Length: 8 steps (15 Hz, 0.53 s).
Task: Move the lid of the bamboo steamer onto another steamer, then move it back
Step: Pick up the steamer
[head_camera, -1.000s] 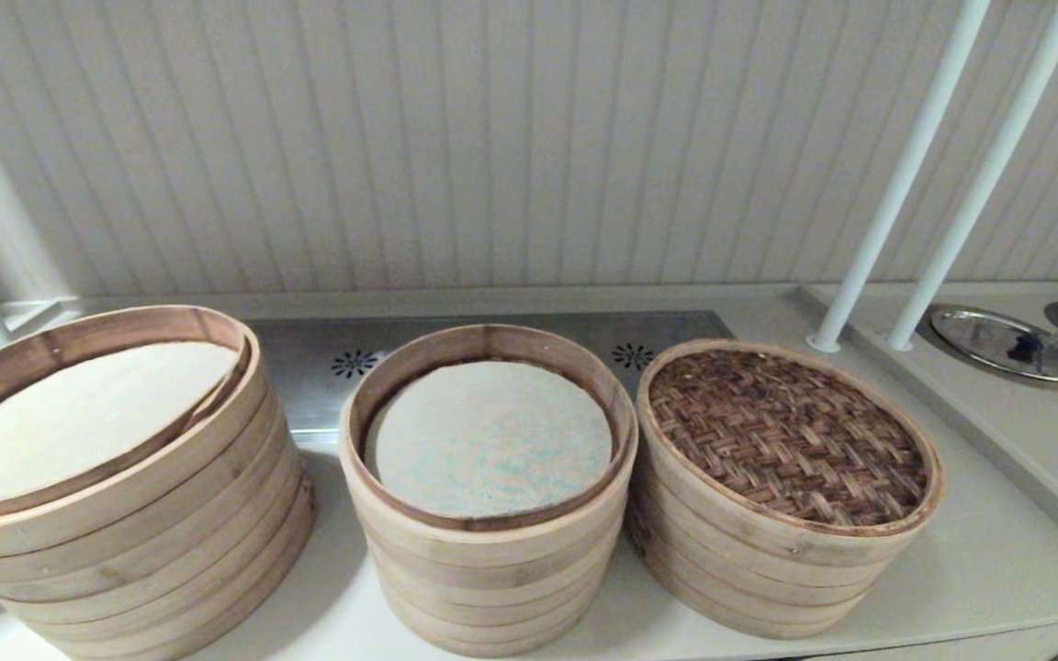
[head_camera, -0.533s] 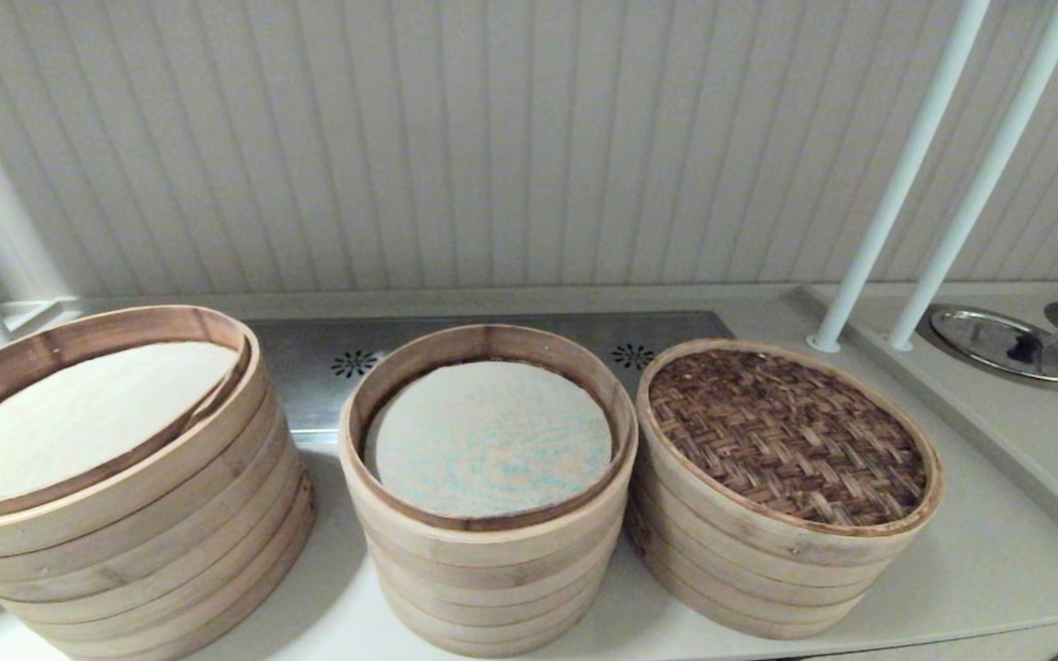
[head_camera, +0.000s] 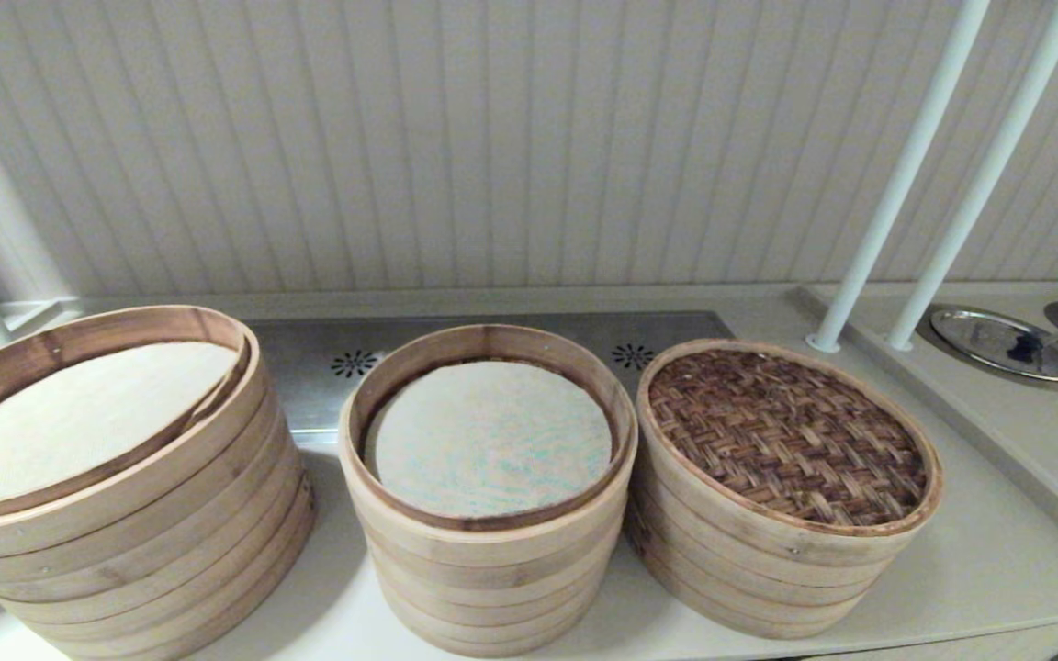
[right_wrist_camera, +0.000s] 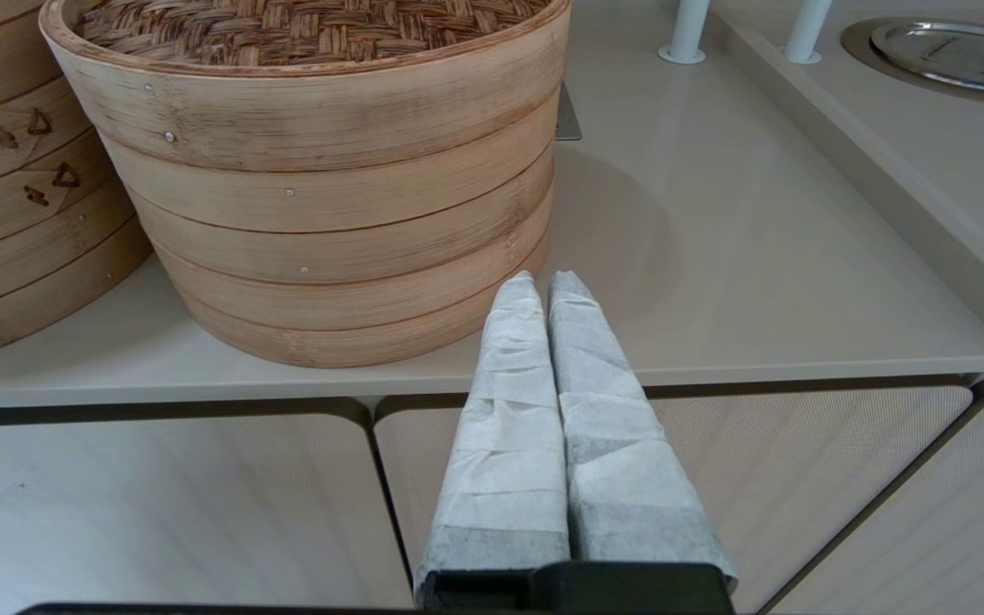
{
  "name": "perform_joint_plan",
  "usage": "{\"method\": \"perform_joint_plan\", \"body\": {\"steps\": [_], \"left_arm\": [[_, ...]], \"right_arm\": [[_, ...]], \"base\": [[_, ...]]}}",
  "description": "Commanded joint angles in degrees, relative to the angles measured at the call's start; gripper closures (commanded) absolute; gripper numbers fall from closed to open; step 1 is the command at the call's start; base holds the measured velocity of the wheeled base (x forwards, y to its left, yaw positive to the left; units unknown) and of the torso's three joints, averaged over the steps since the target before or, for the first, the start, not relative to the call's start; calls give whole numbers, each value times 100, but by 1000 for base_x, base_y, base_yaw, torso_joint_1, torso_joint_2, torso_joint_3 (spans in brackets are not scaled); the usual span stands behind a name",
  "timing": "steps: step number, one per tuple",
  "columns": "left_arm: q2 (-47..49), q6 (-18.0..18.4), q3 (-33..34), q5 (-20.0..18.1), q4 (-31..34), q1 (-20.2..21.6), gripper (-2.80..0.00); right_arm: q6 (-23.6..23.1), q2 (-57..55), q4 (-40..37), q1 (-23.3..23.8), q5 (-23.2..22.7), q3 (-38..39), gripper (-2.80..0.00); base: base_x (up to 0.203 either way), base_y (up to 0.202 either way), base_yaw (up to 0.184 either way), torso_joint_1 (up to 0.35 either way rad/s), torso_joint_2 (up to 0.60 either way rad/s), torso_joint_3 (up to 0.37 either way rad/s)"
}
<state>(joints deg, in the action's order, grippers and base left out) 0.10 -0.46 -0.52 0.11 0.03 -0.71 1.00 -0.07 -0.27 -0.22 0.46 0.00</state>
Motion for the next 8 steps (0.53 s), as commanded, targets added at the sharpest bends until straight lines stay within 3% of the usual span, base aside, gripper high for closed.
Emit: {"method": "perform_joint_plan", "body": {"steps": [1,8], "left_arm": [[-1,2,0,7,-1,0,0],[-1,-2,0,7,-3,0,0]], "right_arm": [[5,-28,0,4,-2,18,0],[5,-37,-5,13,-2,18,0]], "base": [[0,0,0,0,0,0],[0,0,0,0,0,0]]}}
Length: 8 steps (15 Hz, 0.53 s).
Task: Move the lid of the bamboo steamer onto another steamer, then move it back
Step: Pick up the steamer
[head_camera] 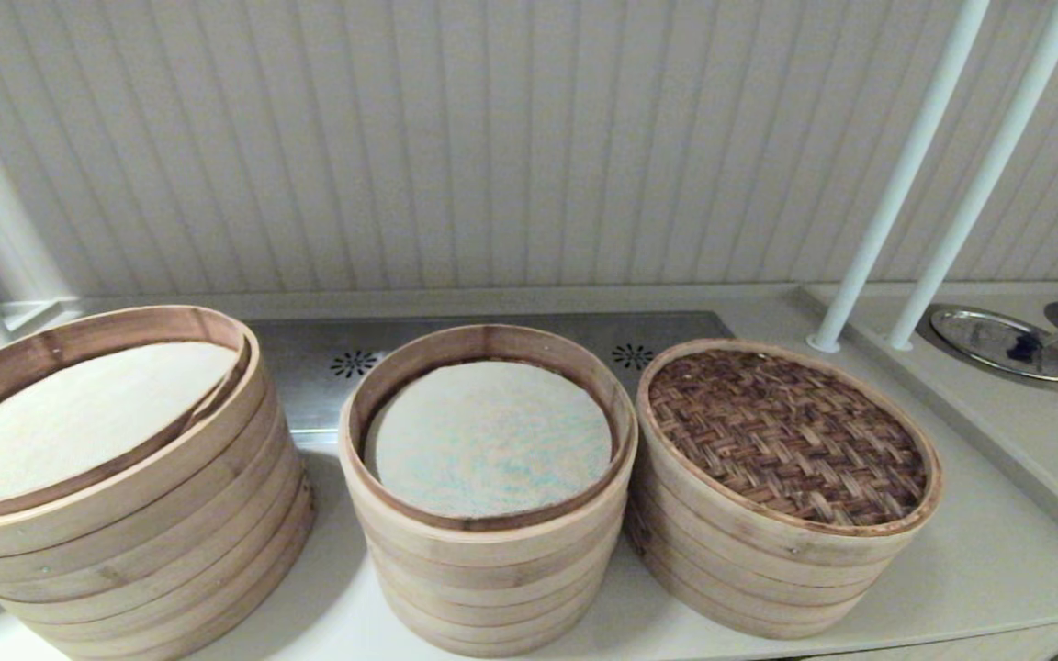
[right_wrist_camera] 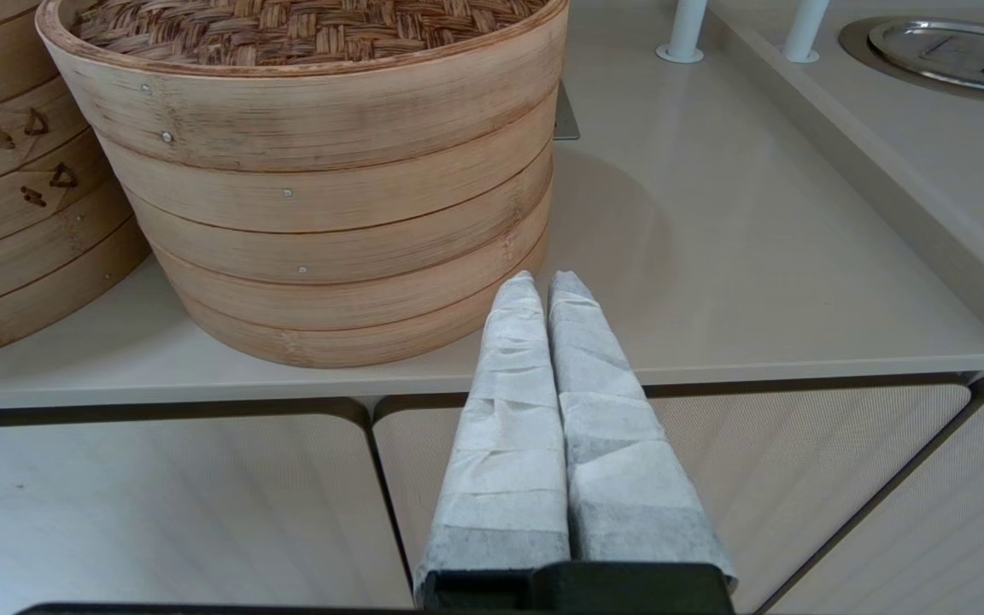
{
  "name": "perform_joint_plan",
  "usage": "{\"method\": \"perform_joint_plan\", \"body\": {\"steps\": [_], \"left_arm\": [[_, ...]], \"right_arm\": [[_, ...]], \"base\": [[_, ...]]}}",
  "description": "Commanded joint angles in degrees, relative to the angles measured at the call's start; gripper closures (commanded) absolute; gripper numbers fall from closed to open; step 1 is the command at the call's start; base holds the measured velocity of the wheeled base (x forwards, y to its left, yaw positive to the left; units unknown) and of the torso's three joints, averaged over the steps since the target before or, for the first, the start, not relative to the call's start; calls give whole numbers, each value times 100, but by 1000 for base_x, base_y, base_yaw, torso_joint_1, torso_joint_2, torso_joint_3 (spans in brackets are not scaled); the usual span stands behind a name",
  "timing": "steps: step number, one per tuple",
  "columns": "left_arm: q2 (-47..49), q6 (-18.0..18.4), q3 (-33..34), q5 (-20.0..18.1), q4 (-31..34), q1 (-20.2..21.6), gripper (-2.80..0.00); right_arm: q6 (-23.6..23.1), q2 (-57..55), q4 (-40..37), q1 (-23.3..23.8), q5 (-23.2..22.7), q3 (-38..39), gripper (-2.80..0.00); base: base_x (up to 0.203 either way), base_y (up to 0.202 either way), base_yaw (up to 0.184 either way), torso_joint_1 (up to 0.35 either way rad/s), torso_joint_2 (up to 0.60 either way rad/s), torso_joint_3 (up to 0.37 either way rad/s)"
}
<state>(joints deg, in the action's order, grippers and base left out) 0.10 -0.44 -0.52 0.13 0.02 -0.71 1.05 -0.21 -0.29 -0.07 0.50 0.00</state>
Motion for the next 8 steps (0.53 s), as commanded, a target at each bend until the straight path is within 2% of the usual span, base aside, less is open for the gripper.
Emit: {"method": "perform_joint_plan", "body": {"steps": [1,6,8], "left_arm": [[-1,-4,0,4,0,0,0],[-1,-4,0,4,-2,0,0],[-1,-9,0,4,6,0,0]], "right_arm": [[-8,-23,3,-1,-6,18,0],[-87,4,-65,-7,-32,-129,0],[-87,-139,-330,-3,-52,-747,0]], "base": [[0,0,0,0,0,0],[0,0,0,0,0,0],[0,0,0,0,0,0]]}}
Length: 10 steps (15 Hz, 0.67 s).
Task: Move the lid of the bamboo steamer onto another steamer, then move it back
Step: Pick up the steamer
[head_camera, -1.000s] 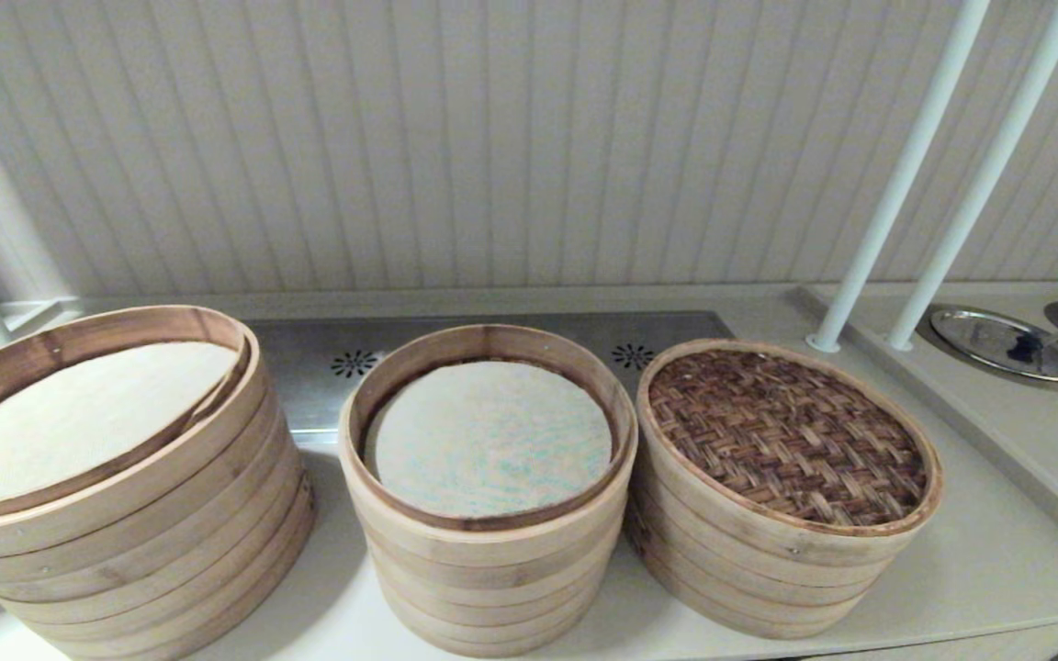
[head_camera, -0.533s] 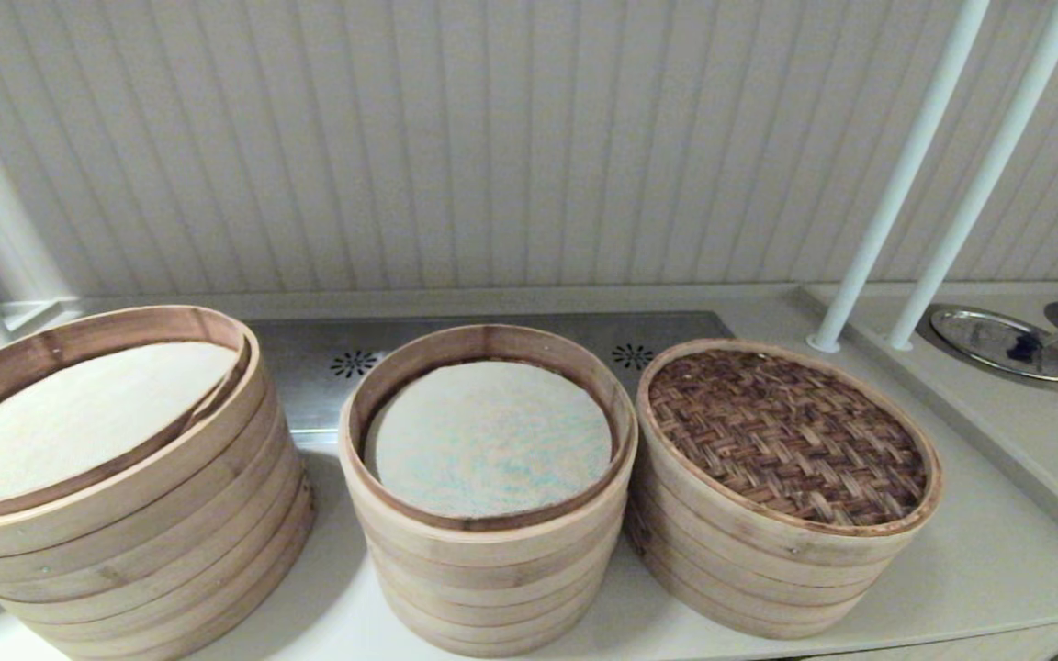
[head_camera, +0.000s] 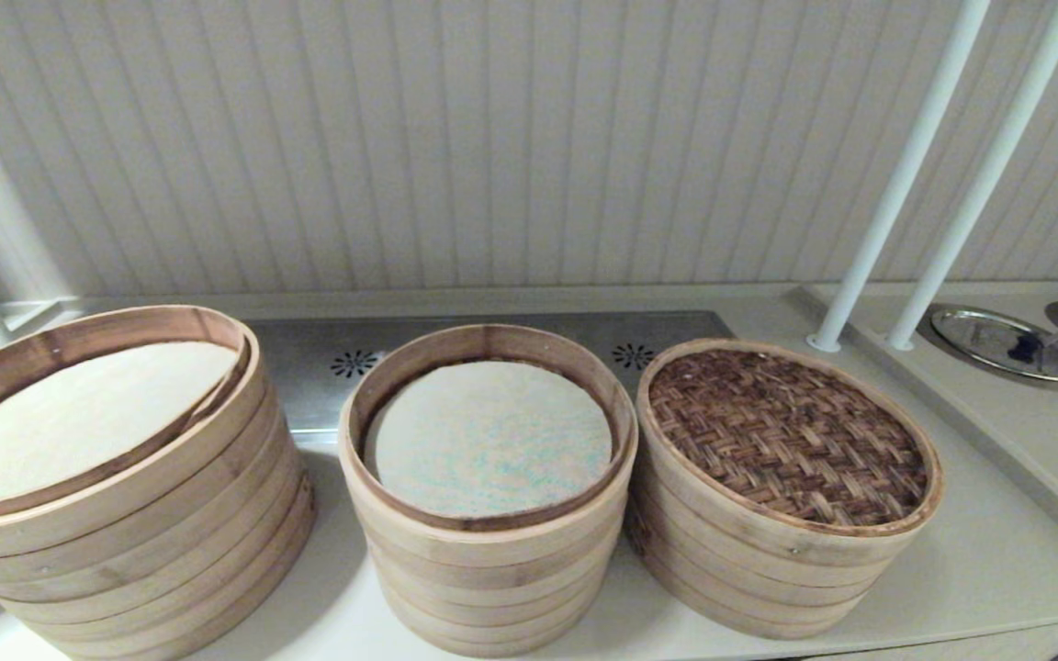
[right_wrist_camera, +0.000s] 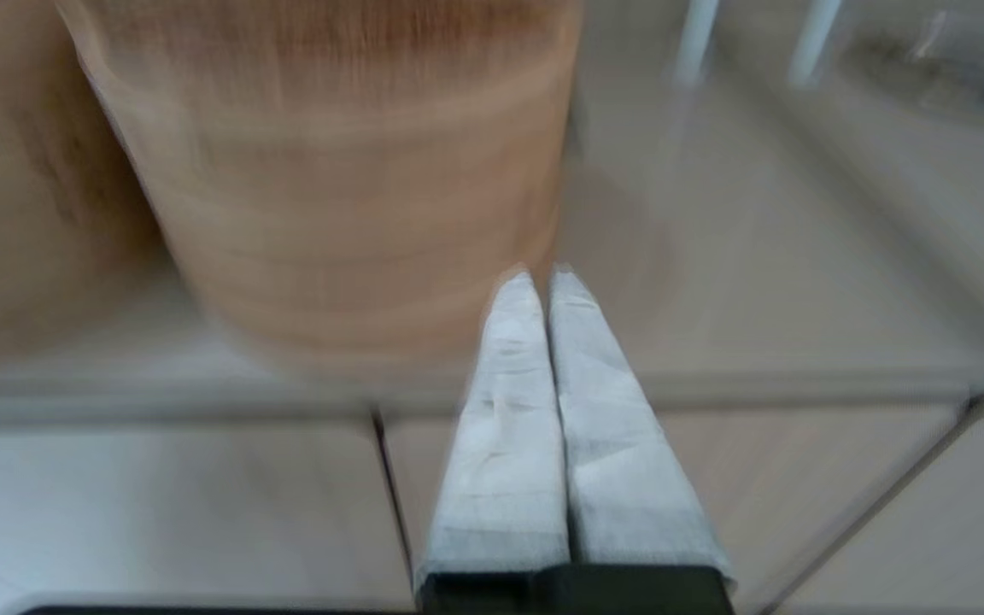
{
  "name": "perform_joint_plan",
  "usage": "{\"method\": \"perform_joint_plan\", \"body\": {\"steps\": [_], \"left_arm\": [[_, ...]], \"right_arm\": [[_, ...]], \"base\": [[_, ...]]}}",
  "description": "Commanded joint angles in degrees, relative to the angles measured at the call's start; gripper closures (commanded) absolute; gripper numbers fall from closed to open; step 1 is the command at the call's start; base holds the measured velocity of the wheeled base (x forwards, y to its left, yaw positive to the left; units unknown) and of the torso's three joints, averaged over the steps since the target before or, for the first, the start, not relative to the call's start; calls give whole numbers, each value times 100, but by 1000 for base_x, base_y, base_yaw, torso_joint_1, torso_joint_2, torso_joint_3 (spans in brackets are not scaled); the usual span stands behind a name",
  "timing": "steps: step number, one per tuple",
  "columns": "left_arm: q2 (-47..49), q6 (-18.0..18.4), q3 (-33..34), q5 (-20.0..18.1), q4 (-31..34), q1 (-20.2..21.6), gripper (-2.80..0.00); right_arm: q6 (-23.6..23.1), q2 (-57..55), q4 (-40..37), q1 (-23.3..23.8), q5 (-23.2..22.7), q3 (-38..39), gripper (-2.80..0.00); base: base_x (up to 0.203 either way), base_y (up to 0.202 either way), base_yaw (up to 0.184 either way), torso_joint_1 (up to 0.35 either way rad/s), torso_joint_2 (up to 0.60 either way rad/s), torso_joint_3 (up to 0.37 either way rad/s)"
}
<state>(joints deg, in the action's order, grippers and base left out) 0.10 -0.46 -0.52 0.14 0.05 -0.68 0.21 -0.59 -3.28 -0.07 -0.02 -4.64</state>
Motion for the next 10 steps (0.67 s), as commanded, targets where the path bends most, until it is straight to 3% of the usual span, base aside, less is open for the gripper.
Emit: {"method": "perform_joint_plan", "body": {"steps": [1,10], "left_arm": [[-1,2,0,3,3,-2,0],[-1,-4,0,2,-5,-2,0]], "right_arm": [[-3,-232,-255,-2,-7,-666,0],[-13,-3175,-617,-21,-174,-3203,0]], "base": [[0,0,0,0,0,0],[0,0,0,0,0,0]]}}
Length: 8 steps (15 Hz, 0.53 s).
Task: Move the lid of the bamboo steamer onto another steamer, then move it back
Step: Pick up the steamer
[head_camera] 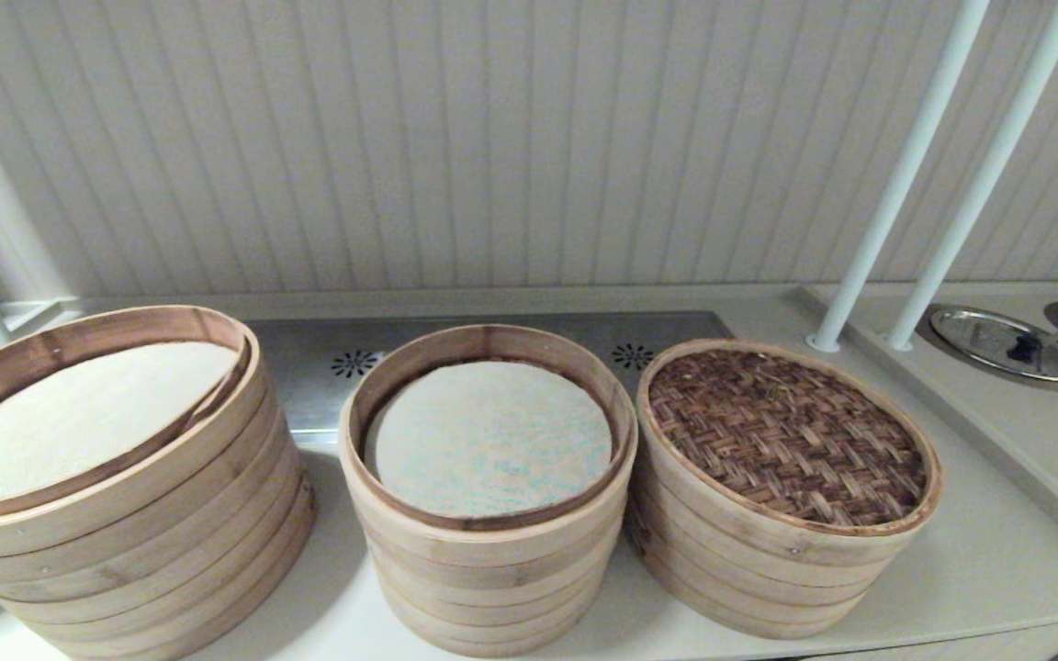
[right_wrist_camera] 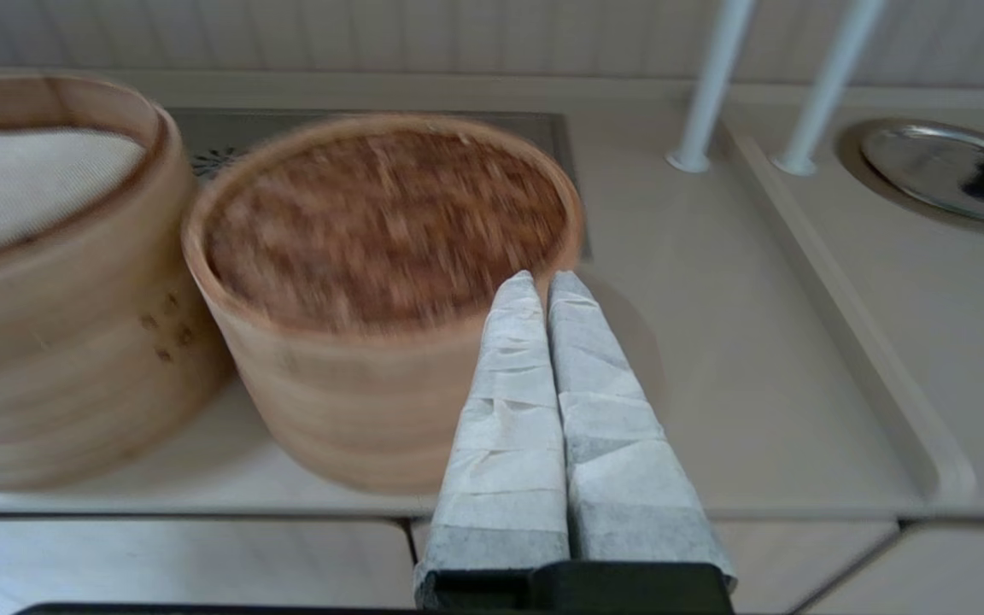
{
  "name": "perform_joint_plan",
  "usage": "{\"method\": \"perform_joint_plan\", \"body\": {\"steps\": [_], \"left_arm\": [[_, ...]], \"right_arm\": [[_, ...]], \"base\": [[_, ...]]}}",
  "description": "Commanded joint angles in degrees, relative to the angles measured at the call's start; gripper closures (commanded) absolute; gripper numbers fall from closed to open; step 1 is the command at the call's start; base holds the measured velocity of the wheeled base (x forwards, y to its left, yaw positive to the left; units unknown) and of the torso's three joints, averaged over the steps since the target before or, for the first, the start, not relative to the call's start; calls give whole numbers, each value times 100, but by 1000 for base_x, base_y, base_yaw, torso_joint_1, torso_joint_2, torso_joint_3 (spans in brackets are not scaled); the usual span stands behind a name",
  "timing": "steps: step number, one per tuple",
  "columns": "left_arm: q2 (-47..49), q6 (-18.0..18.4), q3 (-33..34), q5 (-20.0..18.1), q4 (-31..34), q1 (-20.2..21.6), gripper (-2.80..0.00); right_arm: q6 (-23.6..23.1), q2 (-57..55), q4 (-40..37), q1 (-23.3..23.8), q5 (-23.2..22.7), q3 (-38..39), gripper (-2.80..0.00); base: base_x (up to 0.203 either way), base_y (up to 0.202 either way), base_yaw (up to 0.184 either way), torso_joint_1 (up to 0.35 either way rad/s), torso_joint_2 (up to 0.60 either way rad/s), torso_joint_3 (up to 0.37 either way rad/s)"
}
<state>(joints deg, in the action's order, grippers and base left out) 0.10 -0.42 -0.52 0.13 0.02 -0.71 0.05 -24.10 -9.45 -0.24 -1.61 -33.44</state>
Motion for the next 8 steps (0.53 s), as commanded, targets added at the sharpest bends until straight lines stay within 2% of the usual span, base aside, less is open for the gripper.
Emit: {"method": "perform_joint_plan", "body": {"steps": [1,6,8], "left_arm": [[-1,-8,0,-2,-2,0,0],[-1,-6,0,0,2,0,0],[-1,-11,0,4,-2,0,0]], "right_arm": [[13,-1179,9,-13,-95,-600,0],[44,-3150,493,-103,-310,-1542,0],[-1,-3936,594,-293,-306,-1756,0]], "base": [[0,0,0,0,0,0],[0,0,0,0,0,0],[0,0,0,0,0,0]]}}
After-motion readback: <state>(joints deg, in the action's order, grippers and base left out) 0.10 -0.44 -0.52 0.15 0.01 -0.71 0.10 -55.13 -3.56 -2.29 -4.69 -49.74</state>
